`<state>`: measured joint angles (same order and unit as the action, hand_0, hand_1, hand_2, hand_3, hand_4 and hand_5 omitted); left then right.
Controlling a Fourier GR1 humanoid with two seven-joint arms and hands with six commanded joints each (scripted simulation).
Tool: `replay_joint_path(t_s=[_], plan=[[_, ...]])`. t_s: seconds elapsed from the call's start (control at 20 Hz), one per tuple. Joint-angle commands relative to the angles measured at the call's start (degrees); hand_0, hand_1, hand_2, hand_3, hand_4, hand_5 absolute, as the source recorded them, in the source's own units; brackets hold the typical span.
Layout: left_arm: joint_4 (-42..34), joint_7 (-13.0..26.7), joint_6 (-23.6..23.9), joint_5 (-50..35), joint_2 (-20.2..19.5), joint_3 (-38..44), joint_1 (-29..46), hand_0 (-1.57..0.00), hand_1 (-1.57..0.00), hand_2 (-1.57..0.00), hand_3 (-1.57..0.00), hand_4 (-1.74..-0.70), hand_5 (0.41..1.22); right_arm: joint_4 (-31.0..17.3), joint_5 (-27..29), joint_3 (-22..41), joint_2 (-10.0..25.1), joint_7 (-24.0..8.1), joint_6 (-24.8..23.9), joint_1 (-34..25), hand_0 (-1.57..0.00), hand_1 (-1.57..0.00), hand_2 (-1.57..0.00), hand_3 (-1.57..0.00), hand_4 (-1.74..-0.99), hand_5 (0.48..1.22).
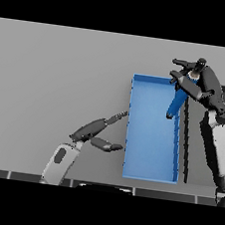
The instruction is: Pick up the blue pipe and place it into the blue bin.
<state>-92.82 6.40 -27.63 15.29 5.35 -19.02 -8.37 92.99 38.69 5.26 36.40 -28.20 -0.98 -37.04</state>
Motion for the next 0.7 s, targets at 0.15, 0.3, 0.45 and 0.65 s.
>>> replay_joint_path(t_s=[0.15, 0.3, 0.45, 0.65], plan=[[-0.1, -0.6, 0.4, 0.4, -0.1, -0.3, 1.0, 0.0, 0.0, 0.0, 0.0, -0.88, 0.427, 4.8, -0.8, 0.5, 1.1, -3.3, -5.4, 9.2, -1.57, -1.57, -1.57, -1.57, -1.741, 1.221], [-0.7, 0.1, 0.2, 0.2, 0.0, -0.5, 1.2, 0.0, 0.0, 0.0, 0.0, -0.88, 0.425, 7.2, -3.6, 3.0, 2.3, -6.7, -10.5, 13.5, -1.57, -1.57, -1.57, -1.57, -1.741, 1.221], [-0.5, -0.1, 0.5, 0.7, 0.7, -1.4, 1.5, 0.0, 0.0, 0.0, 0.0, -0.89, 0.42, 6.6, -4.0, 8.1, 4.4, -6.7, -16.7, 15.7, -1.57, -1.57, -1.57, -1.26, -1.741, 1.221], [-0.4, 0.4, 0.6, 0.8, 0.7, -1.2, 1.0, 0.0, 0.0, 0.0, 0.0, -0.88, 0.421, 2.8, -2.1, 17.2, 9.9, -6.7, -23.0, 15.8, -1.57, -1.55, -1.57, -0.85, -1.741, 1.221]])
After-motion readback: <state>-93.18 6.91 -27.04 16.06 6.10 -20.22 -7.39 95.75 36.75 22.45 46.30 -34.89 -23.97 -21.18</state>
